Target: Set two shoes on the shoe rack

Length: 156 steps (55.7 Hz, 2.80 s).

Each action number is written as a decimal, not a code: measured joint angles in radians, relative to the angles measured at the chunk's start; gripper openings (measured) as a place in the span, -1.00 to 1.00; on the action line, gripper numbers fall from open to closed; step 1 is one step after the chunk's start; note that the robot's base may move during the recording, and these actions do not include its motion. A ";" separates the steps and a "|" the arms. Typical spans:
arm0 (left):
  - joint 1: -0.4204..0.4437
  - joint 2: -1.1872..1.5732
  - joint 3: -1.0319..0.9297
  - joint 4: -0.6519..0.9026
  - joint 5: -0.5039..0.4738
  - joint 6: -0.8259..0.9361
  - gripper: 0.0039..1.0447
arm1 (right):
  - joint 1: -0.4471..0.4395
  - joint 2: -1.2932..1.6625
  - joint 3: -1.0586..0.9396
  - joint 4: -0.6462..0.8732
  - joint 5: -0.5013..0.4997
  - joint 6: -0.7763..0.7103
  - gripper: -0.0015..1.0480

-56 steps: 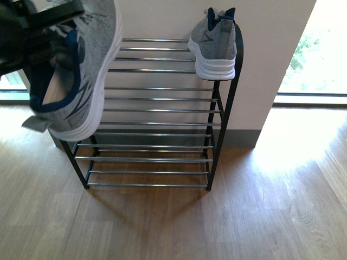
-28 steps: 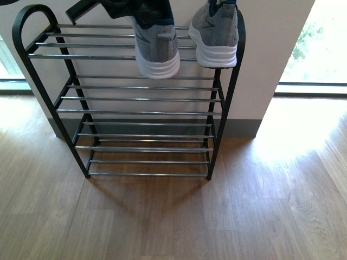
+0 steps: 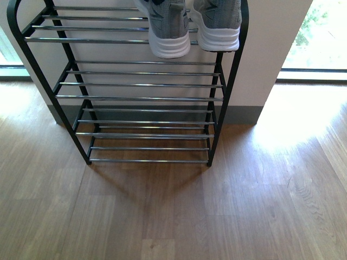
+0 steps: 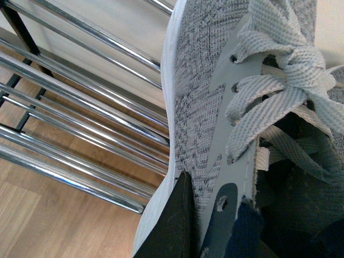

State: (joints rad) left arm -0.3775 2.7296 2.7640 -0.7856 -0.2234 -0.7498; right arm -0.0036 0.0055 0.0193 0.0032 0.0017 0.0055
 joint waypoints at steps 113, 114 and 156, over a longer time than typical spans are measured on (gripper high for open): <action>-0.046 -1.258 -1.899 1.182 -0.215 0.449 0.83 | 0.000 0.000 0.000 0.000 0.000 0.000 0.82; -0.046 -1.266 -1.911 1.186 -0.216 0.450 0.83 | 0.000 0.000 0.000 0.000 0.000 0.000 0.82; 0.188 -1.500 -2.449 1.696 0.040 0.688 0.01 | 0.000 0.000 0.000 0.000 0.000 0.000 0.82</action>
State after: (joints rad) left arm -0.1890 1.2297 0.3149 0.9100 -0.1829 -0.0616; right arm -0.0036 0.0055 0.0193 0.0032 0.0017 0.0051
